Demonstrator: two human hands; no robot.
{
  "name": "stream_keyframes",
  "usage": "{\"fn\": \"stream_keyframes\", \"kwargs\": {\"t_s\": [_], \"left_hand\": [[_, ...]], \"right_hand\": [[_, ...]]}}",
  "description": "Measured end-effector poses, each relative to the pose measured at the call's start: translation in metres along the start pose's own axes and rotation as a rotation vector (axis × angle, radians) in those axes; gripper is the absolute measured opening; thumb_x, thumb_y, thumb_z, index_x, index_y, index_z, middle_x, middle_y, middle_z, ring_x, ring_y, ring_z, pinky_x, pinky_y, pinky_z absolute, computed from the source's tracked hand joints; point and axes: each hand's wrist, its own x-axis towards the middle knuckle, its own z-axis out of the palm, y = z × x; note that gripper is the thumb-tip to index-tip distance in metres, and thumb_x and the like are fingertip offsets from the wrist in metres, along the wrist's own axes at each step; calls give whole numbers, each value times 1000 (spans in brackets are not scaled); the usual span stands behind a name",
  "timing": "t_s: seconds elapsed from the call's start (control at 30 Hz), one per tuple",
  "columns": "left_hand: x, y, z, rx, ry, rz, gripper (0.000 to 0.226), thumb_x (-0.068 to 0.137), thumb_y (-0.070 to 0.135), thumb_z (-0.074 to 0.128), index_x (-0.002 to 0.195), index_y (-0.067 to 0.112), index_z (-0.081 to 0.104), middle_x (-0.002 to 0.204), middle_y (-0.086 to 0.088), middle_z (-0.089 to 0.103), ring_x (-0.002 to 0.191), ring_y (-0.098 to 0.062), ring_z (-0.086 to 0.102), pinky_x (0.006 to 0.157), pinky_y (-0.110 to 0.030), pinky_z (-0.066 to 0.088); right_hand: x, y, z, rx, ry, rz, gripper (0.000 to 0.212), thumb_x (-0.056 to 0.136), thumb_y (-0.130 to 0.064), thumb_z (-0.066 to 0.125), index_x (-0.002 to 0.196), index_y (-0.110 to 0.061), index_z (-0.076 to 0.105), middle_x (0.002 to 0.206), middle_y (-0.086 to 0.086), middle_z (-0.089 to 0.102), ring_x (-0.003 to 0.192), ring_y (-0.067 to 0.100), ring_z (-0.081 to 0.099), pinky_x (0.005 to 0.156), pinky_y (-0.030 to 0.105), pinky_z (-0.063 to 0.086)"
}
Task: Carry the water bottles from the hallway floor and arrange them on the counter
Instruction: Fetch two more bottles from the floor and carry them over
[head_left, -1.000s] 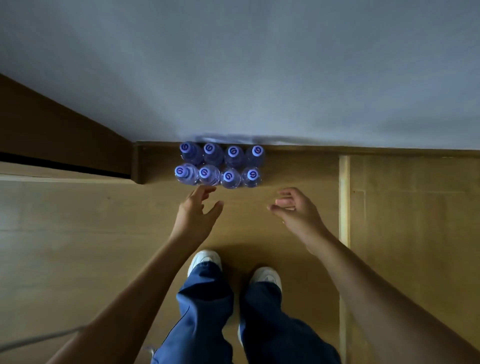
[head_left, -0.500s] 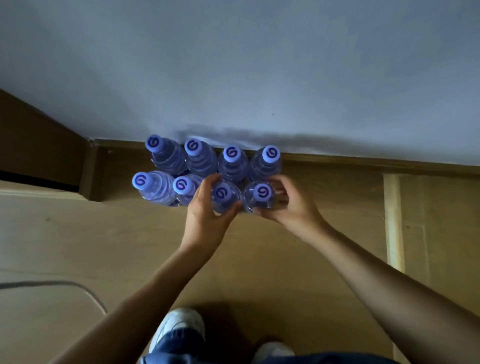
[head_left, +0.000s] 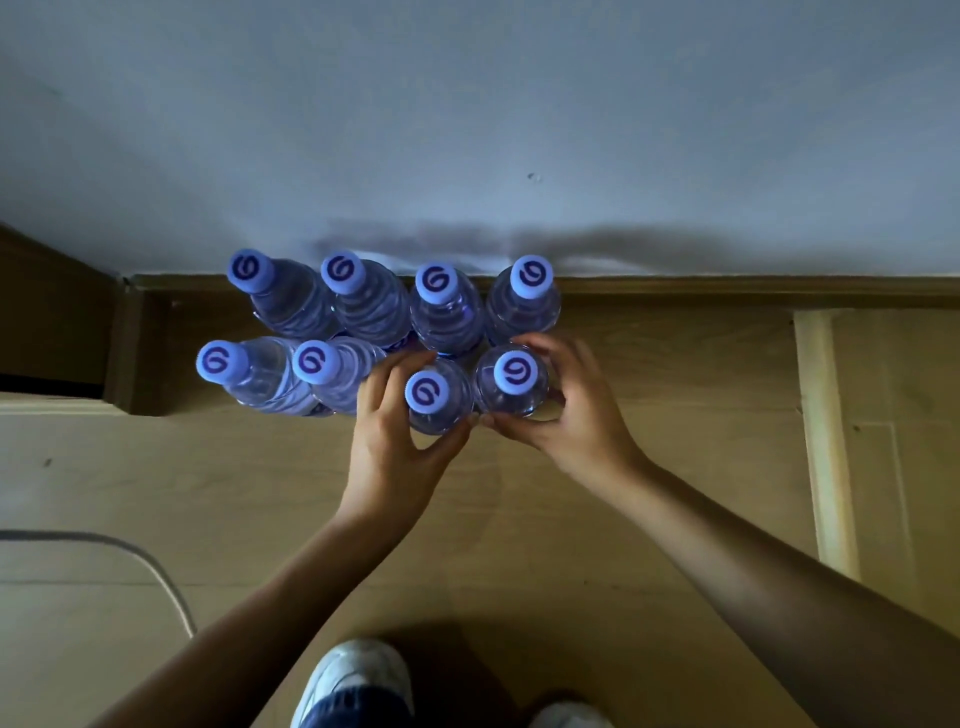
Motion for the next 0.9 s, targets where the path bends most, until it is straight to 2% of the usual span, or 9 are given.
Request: {"fn": "stream_keyframes", "kwargs": {"t_s": [0.17,0.27,0.37,0.43,0.53,0.63,0.73,0.8,0.9], "left_hand": [[-4,-7,3,-7,-52,104,69,74,8,82,132,11,46,128,-2,51,122,-18,49,103,-22,40],[-6,-11,3,-30,-78,162,70,77,4,79,135,10,41,129,-2,50,122,-13,49,103,-18,38],[-3,-15,2,-24,-100,166,66,78,8,79,132,9,43,125,1,50,117,-12,49,100,-17,39],[-2,-15,1,-2,-131,148,63,78,13,80,130,7,45,123,-2,51,115,-15,49,98,-21,40],[0,-10,-2,9,-182,87,57,78,24,80,124,10,49,116,3,51,109,-14,48,93,-22,39],[2,-9,-7,11,-238,53,55,74,24,83,118,15,51,108,12,50,105,-17,50,90,-28,41],[0,3,-18,17,-280,56,56,72,27,85,116,22,51,101,25,47,103,-16,50,86,-26,38],[-2,20,-31,11,-292,55,58,72,27,84,120,17,51,103,21,47,105,-18,49,88,-27,38],[-4,61,-66,-37,-291,40,59,74,27,82,121,19,48,113,6,50,108,-18,48,92,-29,39]], "right_hand": [[-2,5,3,21,11,-5,76,64,-22,92,130,-20,54,126,0,47,117,10,55,98,42,52],[-2,3,5,-5,44,-34,75,63,-23,92,127,-25,55,119,-6,46,112,4,55,97,38,53],[-2,2,5,-30,53,-56,73,62,-24,93,125,-26,56,114,-17,42,108,-9,50,94,22,50],[-3,1,6,-59,62,-54,72,61,-27,93,125,-21,60,110,-13,43,104,-13,49,91,16,48],[-7,0,4,-34,78,-13,62,60,-29,92,115,-18,66,107,-5,48,97,-3,55,88,25,53],[-15,0,-1,-28,103,14,50,61,-33,92,102,-26,65,100,-14,47,95,-5,56,84,16,49],[-28,-14,-9,13,110,72,52,60,-33,92,103,-23,64,104,-10,51,99,9,61,86,31,54],[-38,-36,-18,44,101,98,51,61,-30,92,103,-23,65,105,-9,62,97,7,64,83,25,53],[-55,-90,-39,112,67,139,36,65,-26,91,93,-29,68,91,-16,75,86,-5,69,76,12,50]]}}
